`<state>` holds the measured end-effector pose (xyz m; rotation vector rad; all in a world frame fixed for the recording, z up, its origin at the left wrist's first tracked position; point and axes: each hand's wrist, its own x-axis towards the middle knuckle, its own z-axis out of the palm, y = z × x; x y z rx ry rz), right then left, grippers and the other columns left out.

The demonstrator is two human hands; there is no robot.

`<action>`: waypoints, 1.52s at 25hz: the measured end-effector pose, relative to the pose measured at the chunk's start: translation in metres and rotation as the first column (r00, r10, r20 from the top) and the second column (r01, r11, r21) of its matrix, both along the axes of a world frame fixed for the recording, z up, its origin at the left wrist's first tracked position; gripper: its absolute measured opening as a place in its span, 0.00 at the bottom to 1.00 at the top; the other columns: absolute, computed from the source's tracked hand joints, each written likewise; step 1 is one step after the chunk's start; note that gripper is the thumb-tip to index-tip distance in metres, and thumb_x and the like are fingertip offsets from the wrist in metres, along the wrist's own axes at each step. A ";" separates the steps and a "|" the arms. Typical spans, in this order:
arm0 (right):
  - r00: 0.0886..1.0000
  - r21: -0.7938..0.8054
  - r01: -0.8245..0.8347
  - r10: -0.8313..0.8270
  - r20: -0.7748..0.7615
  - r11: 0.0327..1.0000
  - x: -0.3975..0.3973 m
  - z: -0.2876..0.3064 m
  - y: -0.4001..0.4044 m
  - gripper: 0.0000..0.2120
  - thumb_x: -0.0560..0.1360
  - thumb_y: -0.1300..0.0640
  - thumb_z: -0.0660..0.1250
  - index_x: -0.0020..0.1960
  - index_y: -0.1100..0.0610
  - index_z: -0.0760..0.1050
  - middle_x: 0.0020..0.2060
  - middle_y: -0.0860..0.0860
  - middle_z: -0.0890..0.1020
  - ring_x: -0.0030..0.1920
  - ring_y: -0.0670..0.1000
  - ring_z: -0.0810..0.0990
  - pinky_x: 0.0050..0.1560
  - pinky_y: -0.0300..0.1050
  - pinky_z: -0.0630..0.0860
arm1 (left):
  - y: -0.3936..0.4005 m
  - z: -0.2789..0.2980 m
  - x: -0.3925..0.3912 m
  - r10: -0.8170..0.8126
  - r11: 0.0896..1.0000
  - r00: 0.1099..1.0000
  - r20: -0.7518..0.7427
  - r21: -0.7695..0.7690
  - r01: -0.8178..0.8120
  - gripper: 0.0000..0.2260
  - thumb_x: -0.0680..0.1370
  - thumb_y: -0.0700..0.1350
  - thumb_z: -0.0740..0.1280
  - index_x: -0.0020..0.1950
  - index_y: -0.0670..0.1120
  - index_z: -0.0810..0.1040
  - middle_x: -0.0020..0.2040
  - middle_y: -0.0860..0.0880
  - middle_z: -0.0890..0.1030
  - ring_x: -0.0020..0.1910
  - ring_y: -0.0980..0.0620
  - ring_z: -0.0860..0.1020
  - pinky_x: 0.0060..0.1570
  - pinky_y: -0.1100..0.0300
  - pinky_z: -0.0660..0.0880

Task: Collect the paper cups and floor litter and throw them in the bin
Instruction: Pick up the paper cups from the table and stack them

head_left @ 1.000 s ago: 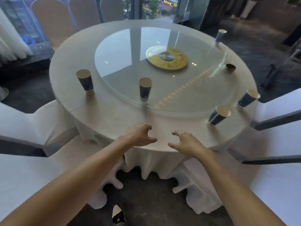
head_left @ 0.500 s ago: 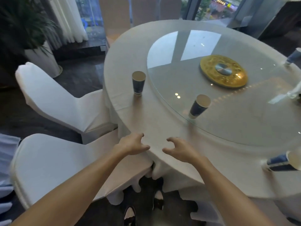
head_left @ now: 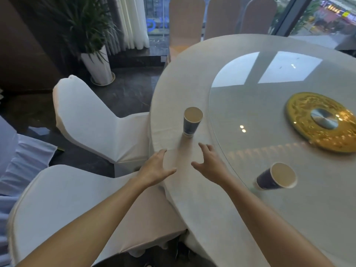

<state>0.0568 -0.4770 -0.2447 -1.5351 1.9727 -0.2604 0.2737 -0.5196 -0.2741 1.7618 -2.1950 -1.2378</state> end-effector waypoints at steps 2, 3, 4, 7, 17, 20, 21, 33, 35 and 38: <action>1.000 -0.092 0.002 -0.002 0.007 0.996 -0.015 -0.002 -0.035 0.36 0.78 0.52 0.70 0.80 0.53 0.57 0.75 0.55 0.64 0.70 0.57 0.71 0.62 0.50 0.72 | -0.028 -0.002 -0.020 0.063 0.998 0.997 -0.042 0.001 -0.063 0.43 0.76 0.55 0.77 0.85 0.46 0.58 0.83 0.44 0.64 0.80 0.44 0.66 0.77 0.48 0.67; 1.000 -0.132 0.003 -0.001 0.015 0.991 -0.023 -0.005 -0.054 0.36 0.77 0.53 0.70 0.80 0.52 0.56 0.74 0.56 0.64 0.70 0.58 0.71 0.61 0.50 0.73 | -0.043 -0.003 -0.031 0.105 0.994 0.992 -0.065 0.001 -0.105 0.44 0.75 0.54 0.78 0.85 0.46 0.58 0.82 0.44 0.65 0.80 0.43 0.67 0.76 0.48 0.68; 1.000 -0.164 0.007 -0.003 0.025 0.986 -0.030 -0.008 -0.071 0.36 0.77 0.54 0.70 0.80 0.51 0.55 0.74 0.57 0.64 0.70 0.58 0.71 0.62 0.51 0.73 | -0.057 -0.004 -0.042 0.148 0.989 0.985 -0.092 0.001 -0.149 0.45 0.74 0.54 0.79 0.85 0.47 0.58 0.82 0.43 0.66 0.79 0.43 0.68 0.76 0.47 0.69; 0.998 -0.180 0.032 -0.023 0.050 0.983 -0.050 -0.018 -0.120 0.38 0.76 0.53 0.70 0.80 0.46 0.54 0.78 0.59 0.59 0.74 0.60 0.67 0.65 0.54 0.73 | -0.096 -0.008 -0.069 0.208 0.977 0.967 -0.148 -0.010 -0.212 0.48 0.72 0.52 0.80 0.85 0.47 0.57 0.82 0.43 0.66 0.79 0.43 0.69 0.75 0.44 0.70; 0.984 -0.121 -0.176 0.178 0.004 0.977 -0.078 -0.063 -0.151 0.08 0.79 0.57 0.68 0.57 0.55 0.80 0.57 0.53 0.79 0.57 0.55 0.78 0.49 0.46 0.71 | -0.132 -0.044 -0.113 0.259 0.965 0.937 -0.233 0.031 -0.259 0.45 0.69 0.49 0.82 0.81 0.49 0.64 0.77 0.48 0.74 0.73 0.45 0.74 0.69 0.49 0.75; 0.973 -0.149 -0.168 0.188 0.131 0.974 -0.077 -0.058 -0.132 0.05 0.76 0.59 0.70 0.52 0.56 0.80 0.52 0.52 0.80 0.52 0.54 0.79 0.49 0.48 0.75 | -0.116 -0.044 -0.112 0.277 0.959 0.908 -0.315 0.034 -0.280 0.39 0.67 0.44 0.84 0.75 0.51 0.71 0.66 0.51 0.80 0.65 0.50 0.79 0.56 0.63 0.76; 0.969 -0.152 -0.157 0.182 0.167 0.976 -0.077 -0.055 -0.123 0.05 0.74 0.61 0.70 0.50 0.56 0.80 0.50 0.53 0.81 0.51 0.54 0.80 0.50 0.50 0.77 | -0.108 -0.040 -0.112 0.279 0.959 0.900 -0.335 0.040 -0.282 0.38 0.66 0.43 0.84 0.73 0.51 0.73 0.64 0.52 0.82 0.62 0.50 0.80 0.52 0.64 0.76; 0.942 -0.529 0.253 -0.331 -0.057 0.810 -0.131 -0.008 0.047 0.24 0.75 0.60 0.72 0.69 0.60 0.74 0.63 0.58 0.79 0.63 0.60 0.79 0.61 0.58 0.78 | 0.003 -0.020 -0.149 0.085 0.996 0.919 -0.385 0.029 -0.080 0.32 0.65 0.50 0.84 0.64 0.56 0.71 0.59 0.53 0.73 0.55 0.59 0.77 0.47 0.67 0.72; 0.882 -0.487 0.283 -0.423 -0.206 0.827 -0.150 -0.012 0.069 0.29 0.73 0.54 0.75 0.72 0.59 0.72 0.68 0.61 0.75 0.68 0.64 0.74 0.67 0.62 0.72 | 0.019 -0.019 -0.159 0.073 0.997 0.918 -0.389 0.052 -0.057 0.32 0.66 0.50 0.84 0.63 0.57 0.71 0.59 0.54 0.73 0.55 0.60 0.77 0.47 0.63 0.74; 0.814 -0.241 0.435 -0.493 -0.307 0.868 -0.174 -0.020 0.090 0.41 0.72 0.44 0.75 0.79 0.53 0.60 0.79 0.61 0.58 0.80 0.64 0.54 0.76 0.65 0.54 | 0.037 -0.018 -0.171 0.027 0.998 0.921 -0.388 0.058 -0.005 0.33 0.65 0.52 0.84 0.64 0.57 0.70 0.60 0.54 0.73 0.57 0.58 0.78 0.50 0.60 0.75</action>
